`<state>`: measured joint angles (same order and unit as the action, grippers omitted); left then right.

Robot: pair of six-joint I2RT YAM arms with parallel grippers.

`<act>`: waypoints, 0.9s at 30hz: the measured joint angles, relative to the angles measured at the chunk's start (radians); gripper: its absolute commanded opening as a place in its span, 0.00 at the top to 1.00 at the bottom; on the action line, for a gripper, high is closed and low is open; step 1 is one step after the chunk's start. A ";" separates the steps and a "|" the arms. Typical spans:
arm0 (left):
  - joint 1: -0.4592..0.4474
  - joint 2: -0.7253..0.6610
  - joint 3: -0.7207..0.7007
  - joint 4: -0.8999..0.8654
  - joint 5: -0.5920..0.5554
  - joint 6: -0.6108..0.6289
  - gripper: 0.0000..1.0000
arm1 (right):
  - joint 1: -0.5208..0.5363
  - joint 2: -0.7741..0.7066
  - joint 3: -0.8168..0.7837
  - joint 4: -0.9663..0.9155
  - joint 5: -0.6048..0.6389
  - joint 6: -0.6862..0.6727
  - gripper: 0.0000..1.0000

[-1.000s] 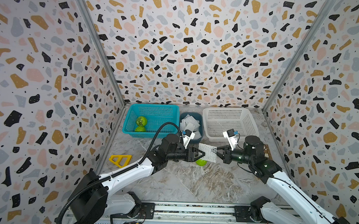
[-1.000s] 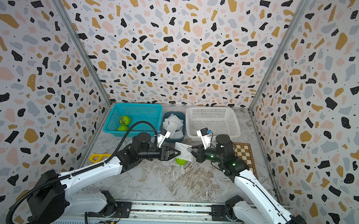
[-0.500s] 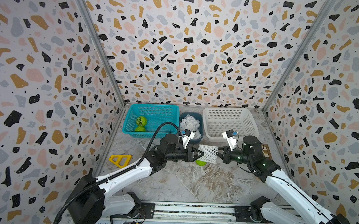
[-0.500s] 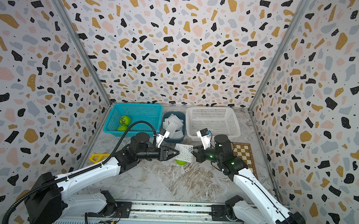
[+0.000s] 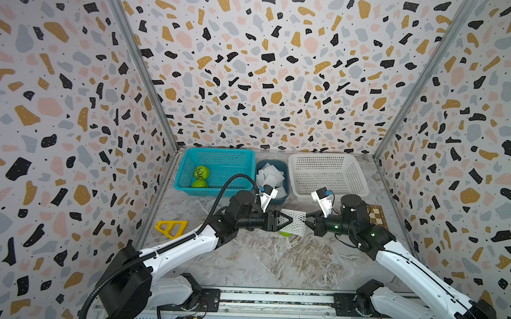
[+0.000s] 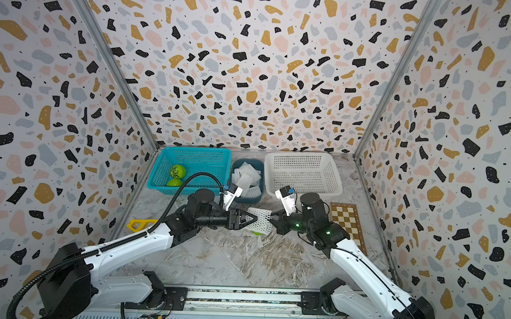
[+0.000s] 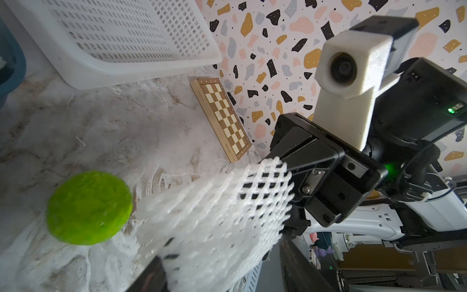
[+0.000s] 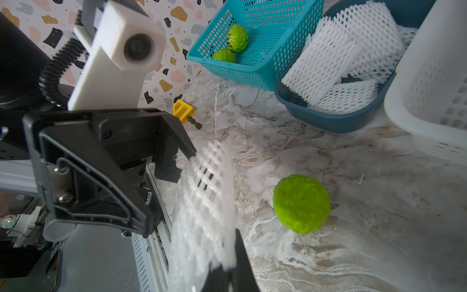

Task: Sleeve custard apples in foam nets
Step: Open the foam net.

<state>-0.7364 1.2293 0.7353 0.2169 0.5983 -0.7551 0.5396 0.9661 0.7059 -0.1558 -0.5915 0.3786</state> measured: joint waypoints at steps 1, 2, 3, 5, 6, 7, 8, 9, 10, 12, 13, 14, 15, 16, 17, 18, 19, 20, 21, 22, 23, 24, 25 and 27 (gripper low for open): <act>0.000 0.000 0.000 0.006 0.001 -0.002 0.32 | 0.000 0.000 0.000 0.000 -0.002 0.000 0.98; 0.000 0.000 0.000 0.010 0.003 -0.005 0.32 | 0.000 0.000 0.000 0.001 -0.003 0.000 0.98; 0.000 0.000 0.000 0.017 0.005 -0.007 0.33 | 0.000 0.000 0.000 0.003 -0.005 0.001 0.98; 0.000 0.000 0.000 0.027 0.010 -0.013 0.40 | 0.000 0.001 0.000 0.011 -0.012 0.003 0.98; 0.000 0.000 0.000 0.035 0.014 -0.016 0.43 | 0.000 0.002 0.000 0.015 -0.014 0.005 0.98; 0.000 0.000 0.000 0.040 0.015 -0.018 0.45 | 0.000 0.002 0.000 0.018 -0.015 0.006 0.98; 0.000 0.000 0.000 0.047 0.018 -0.019 0.48 | 0.000 0.003 0.000 0.019 -0.014 0.006 0.98; 0.000 0.000 0.000 0.051 0.021 -0.022 0.53 | 0.000 0.004 0.000 0.019 -0.014 0.008 0.98; 0.000 0.000 0.000 0.052 0.022 -0.021 0.55 | -0.002 0.004 0.000 0.019 -0.013 0.010 0.98; 0.000 0.000 -0.002 0.054 0.021 -0.024 0.59 | -0.010 0.004 0.000 0.019 -0.011 0.011 0.98; 0.000 -0.002 -0.004 0.054 0.021 -0.023 0.60 | -0.016 0.004 0.000 0.019 -0.010 0.012 0.98; 0.000 -0.003 -0.006 0.053 0.021 -0.024 0.62 | -0.025 0.004 0.000 0.018 -0.010 0.013 0.98; 0.000 -0.006 -0.010 0.050 0.019 -0.023 0.65 | -0.034 0.003 0.000 0.018 -0.008 0.013 0.98; 0.000 -0.008 -0.013 0.047 0.018 -0.023 0.68 | -0.038 0.003 0.000 0.017 -0.006 0.013 0.98; 0.000 -0.011 -0.016 0.046 0.017 -0.023 0.70 | -0.043 0.003 0.000 0.016 -0.005 0.013 0.98; 0.000 -0.013 -0.018 0.044 0.016 -0.023 0.73 | -0.046 0.002 0.000 0.014 -0.003 0.013 0.98; 0.000 -0.014 -0.020 0.045 0.017 -0.023 0.75 | -0.047 0.002 0.000 0.014 -0.003 0.013 0.98; 0.000 -0.016 -0.021 0.044 0.017 -0.023 0.80 | -0.047 0.002 0.000 0.013 -0.003 0.013 0.98; 0.000 -0.016 -0.022 0.044 0.017 -0.023 0.82 | -0.047 0.002 0.000 0.013 -0.003 0.013 0.98; 0.000 -0.016 -0.022 0.044 0.017 -0.023 0.82 | -0.047 0.002 0.000 0.013 -0.004 0.013 0.98; 0.000 -0.016 -0.022 0.044 0.018 -0.023 0.82 | -0.047 0.002 0.000 0.013 -0.005 0.013 0.98; 0.000 -0.016 -0.022 0.045 0.018 -0.023 0.82 | -0.047 0.002 0.000 0.013 -0.008 0.013 0.98; 0.000 -0.016 -0.022 0.045 0.018 -0.024 0.82 | -0.047 0.002 0.000 0.014 -0.011 0.013 0.98; 0.000 -0.015 -0.022 0.048 0.019 -0.024 0.85 | -0.042 0.002 0.000 0.014 -0.018 0.013 0.98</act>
<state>-0.7364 1.2140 0.7132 0.2646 0.6170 -0.7795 0.4973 0.9684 0.7059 -0.1417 -0.6098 0.3916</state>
